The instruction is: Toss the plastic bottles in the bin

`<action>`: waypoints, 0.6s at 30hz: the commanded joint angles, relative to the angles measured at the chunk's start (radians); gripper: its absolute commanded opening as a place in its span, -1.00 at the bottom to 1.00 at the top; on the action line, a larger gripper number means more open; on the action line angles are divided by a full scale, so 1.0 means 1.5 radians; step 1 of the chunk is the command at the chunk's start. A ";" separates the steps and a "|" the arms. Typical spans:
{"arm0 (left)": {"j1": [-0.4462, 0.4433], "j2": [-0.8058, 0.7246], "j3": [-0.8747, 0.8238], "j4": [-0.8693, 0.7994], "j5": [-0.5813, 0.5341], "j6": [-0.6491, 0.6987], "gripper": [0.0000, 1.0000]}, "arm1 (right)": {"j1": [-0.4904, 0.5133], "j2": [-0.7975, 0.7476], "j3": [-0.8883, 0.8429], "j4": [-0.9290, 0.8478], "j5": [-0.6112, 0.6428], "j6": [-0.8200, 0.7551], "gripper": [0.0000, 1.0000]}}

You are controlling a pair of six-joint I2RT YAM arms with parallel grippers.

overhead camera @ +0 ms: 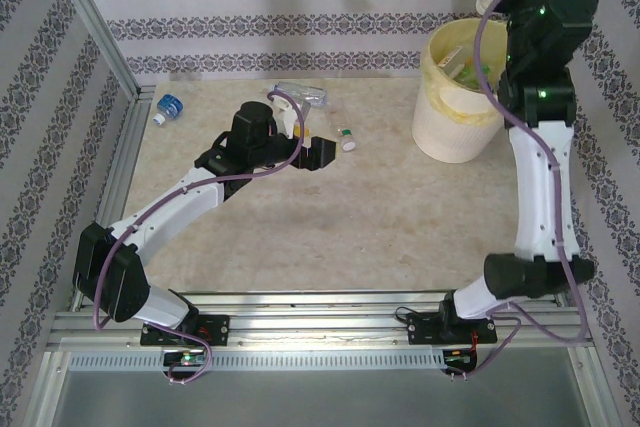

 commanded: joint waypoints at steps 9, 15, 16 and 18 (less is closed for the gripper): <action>0.023 -0.013 -0.008 -0.012 -0.016 -0.031 1.00 | -0.048 0.160 0.181 -0.317 0.014 0.112 0.77; 0.038 -0.012 -0.008 -0.032 -0.029 -0.054 1.00 | -0.040 0.111 0.165 -0.324 -0.056 0.105 0.82; 0.041 -0.012 -0.008 -0.034 -0.032 -0.059 1.00 | -0.039 0.105 0.161 -0.329 -0.067 0.104 0.82; 0.047 -0.008 -0.005 -0.043 -0.036 -0.067 1.00 | -0.038 0.089 0.146 -0.333 -0.092 0.105 0.83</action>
